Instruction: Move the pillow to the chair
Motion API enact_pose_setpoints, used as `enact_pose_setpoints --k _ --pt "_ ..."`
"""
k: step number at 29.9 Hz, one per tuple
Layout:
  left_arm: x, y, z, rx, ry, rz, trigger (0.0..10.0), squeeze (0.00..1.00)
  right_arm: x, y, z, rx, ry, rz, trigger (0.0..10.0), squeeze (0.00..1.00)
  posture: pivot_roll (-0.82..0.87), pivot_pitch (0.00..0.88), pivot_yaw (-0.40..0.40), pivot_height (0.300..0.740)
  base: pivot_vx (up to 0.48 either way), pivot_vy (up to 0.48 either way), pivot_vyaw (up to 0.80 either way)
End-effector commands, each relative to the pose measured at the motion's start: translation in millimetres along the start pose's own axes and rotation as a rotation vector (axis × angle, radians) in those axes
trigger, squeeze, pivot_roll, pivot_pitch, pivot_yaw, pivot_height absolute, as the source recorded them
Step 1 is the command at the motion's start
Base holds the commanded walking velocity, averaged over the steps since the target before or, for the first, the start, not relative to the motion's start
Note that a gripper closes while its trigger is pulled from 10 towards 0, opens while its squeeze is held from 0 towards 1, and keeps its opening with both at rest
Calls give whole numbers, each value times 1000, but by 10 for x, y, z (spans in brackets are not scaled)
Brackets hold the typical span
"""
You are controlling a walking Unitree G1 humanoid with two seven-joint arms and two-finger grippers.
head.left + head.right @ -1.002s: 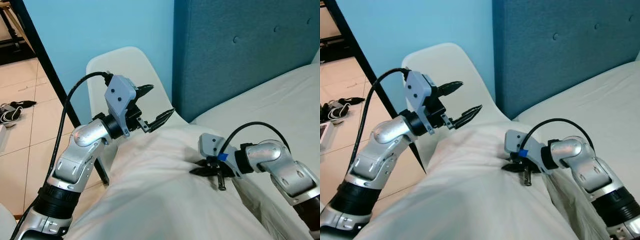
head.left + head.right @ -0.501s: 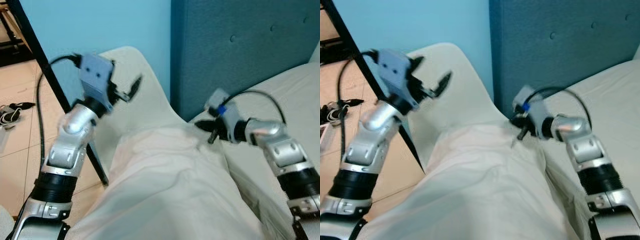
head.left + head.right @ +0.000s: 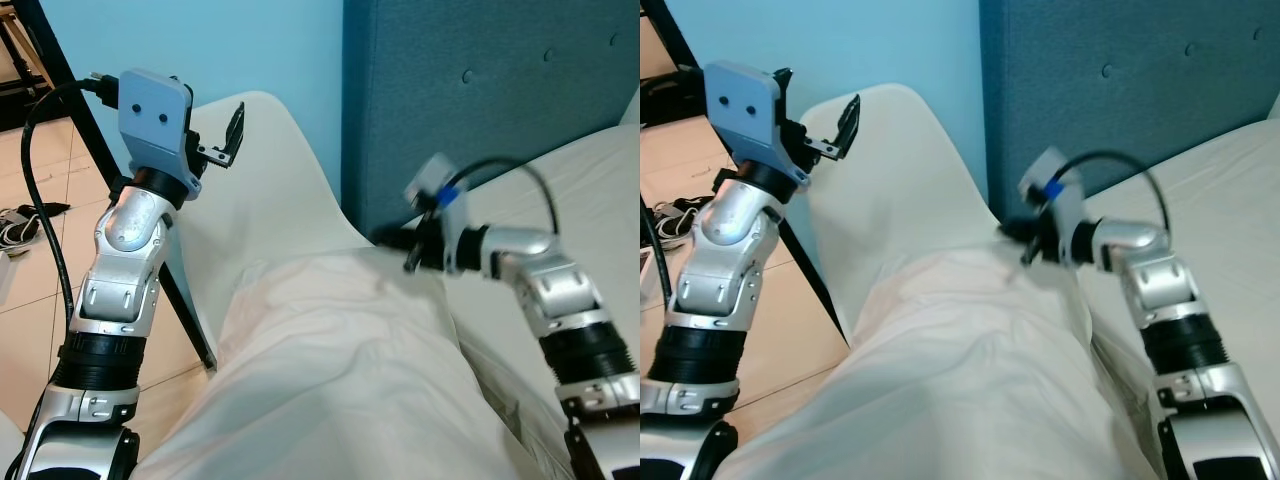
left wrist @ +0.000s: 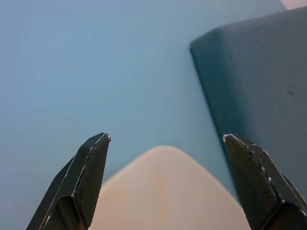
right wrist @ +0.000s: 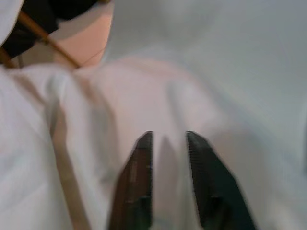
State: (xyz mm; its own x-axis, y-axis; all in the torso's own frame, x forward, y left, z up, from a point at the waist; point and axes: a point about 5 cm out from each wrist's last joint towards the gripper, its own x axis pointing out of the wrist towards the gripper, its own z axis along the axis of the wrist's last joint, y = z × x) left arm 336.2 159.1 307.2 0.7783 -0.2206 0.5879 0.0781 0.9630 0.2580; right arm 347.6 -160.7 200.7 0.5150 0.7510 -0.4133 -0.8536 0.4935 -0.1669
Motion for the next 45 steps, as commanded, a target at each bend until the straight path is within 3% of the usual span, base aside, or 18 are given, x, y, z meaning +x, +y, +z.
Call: enact_pose_setpoints --k 1,7,8,10,12,13,14,16,20,21,24,30,34,37,38,39,40,45 --pt "-96 -104 -196 1 86 -38 10000 0 115 61 -92 25 31 29 10000 1000 -200 100 57 520 0 0 0" --pt "-377 -295 -494 -56 223 -79 10000 0 254 159 -181 77 37 82 10000 1000 -191 105 57 520 0 0 0" --pt "-520 -337 -586 -85 270 -70 10000 0 246 279 -280 56 96 185 10000 1000 -187 113 51 520 0 0 0" --pt "-520 -337 -586 -85 270 -70 10000 0 246 279 -280 56 96 185 10000 1000 -187 113 51 520 0 0 0" --pt "-585 -358 -622 -99 288 -62 10000 0 235 385 -361 36 144 267 10000 1000 -186 115 50 520 0 0 0" --pt "-677 -407 -675 -117 316 -56 10000 0 229 552 -517 -5 247 386 10000 1000 -186 122 44 520 0 0 0" --pt "-677 -407 -675 -117 316 -56 10000 0 229 552 -517 -5 247 386 10000 1000 -186 122 44 520 0 0 0" --pt "-772 -512 -730 -136 346 -67 10000 0 295 657 -782 -105 436 403 10000 1000 -185 126 41 520 0 0 0" --pt "-781 -525 -732 -138 348 -68 10000 0 315 656 -813 -120 459 394 10000 1000 -185 126 41 520 0 0 0" --pt "-791 -546 -732 -139 348 -71 10000 0 442 607 -841 -148 477 290 10000 0 -182 128 38 520 0 0 0" --pt "-795 -553 -726 -134 346 -71 10000 0 552 595 -845 -174 458 221 10000 0 -180 130 34 520 0 0 0" --pt "-797 -506 -723 -119 345 -52 10000 0 743 701 -938 -78 412 148 10000 0 -180 130 31 520 0 0 0" --pt "-792 -508 -695 -114 337 -43 10000 0 767 810 -1268 -31 574 119 10000 0 -180 128 30 520 0 0 0" --pt "-785 -515 -685 -114 333 -43 10000 0 794 852 -1357 -1 602 114 10000 0 -176 124 30 520 0 0 0" --pt "-783 -516 -682 -114 331 -44 10000 0 811 866 -1372 7 601 110 3294 0 -176 124 30 520 0 0 0" --pt "-783 -516 -682 -114 331 -44 10000 0 811 866 -1372 7 601 110 3294 0 -176 124 30 520 0 0 0" --pt "-781 -518 -682 -114 330 -44 10000 0 827 869 -1380 8 598 103 0 0 -172 120 29 520 0 0 0" --pt "-761 -506 -664 -112 321 -41 10000 0 860 808 -1316 28 545 58 0 0 -174 121 28 520 0 0 0"
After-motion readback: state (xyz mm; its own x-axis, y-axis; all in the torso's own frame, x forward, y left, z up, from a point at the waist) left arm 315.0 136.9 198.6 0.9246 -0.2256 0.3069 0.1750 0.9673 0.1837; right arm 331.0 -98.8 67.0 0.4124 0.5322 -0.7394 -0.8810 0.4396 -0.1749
